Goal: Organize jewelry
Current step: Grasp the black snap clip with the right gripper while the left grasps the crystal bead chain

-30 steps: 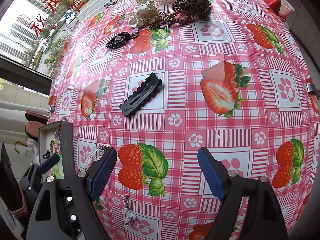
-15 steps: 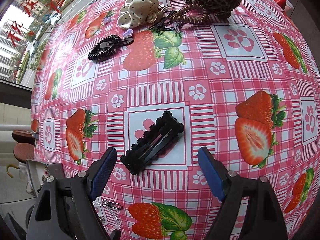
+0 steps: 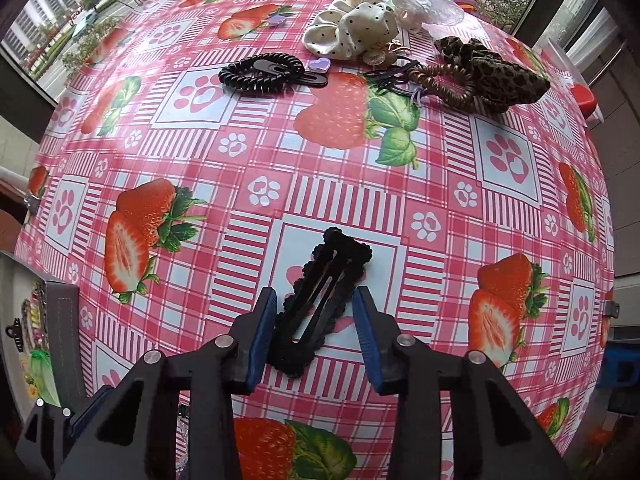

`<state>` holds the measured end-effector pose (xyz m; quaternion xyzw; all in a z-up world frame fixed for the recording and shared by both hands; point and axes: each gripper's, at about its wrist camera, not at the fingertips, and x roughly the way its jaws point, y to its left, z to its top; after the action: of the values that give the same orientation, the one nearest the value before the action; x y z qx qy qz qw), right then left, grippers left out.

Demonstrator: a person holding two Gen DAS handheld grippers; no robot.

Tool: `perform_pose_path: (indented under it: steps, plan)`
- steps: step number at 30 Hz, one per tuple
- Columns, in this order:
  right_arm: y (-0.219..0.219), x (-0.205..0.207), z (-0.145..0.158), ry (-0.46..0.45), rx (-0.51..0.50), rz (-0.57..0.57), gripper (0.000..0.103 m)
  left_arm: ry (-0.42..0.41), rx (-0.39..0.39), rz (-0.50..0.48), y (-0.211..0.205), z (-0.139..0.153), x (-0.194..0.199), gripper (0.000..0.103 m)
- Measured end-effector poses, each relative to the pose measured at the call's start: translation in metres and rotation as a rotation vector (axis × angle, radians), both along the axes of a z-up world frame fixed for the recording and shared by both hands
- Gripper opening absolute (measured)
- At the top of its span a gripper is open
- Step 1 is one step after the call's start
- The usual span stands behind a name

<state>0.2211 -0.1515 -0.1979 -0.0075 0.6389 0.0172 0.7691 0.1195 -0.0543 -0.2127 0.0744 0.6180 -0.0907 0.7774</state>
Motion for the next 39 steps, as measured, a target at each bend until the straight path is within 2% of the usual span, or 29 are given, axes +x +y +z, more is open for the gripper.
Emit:
perform_pose_path:
  steps: [1, 3, 4, 6, 9, 19, 31, 39]
  plan:
    - [-0.004, -0.003, 0.001, -0.007, 0.006, 0.0, 0.036, -0.003, -0.002, -0.004, 0.0, 0.0, 0.0, 0.07]
    - [-0.015, -0.011, 0.002, -0.015, 0.03, -0.001, 0.036, -0.007, -0.012, -0.014, 0.0, 0.002, 0.0, 0.055]
    - [-0.021, -0.014, 0.003, -0.017, 0.051, -0.003, 0.036, -0.01, -0.011, -0.017, -0.001, 0.002, 0.001, 0.051]
    - [-0.029, -0.02, 0.003, -0.018, 0.065, -0.005, 0.036, -0.015, -0.017, -0.021, 0.0, 0.005, 0.001, 0.031]
    - [-0.049, -0.033, 0.001, -0.018, 0.114, -0.021, 0.036, -0.014, -0.035, -0.017, 0.003, 0.008, 0.003, 0.013]
    - [-0.091, -0.08, 0.015, -0.009, 0.246, -0.085, 0.036, -0.05, -0.132, 0.034, 0.01, 0.039, 0.0, 0.014]
    - [-0.093, -0.116, 0.038, -0.01, 0.313, -0.099, 0.036, -0.097, -0.19, 0.043, 0.021, 0.081, -0.021, 0.014]
    - [-0.082, -0.129, 0.054, -0.013, 0.329, -0.079, 0.036, -0.128, -0.206, 0.085, 0.049, 0.102, -0.039, 0.014]
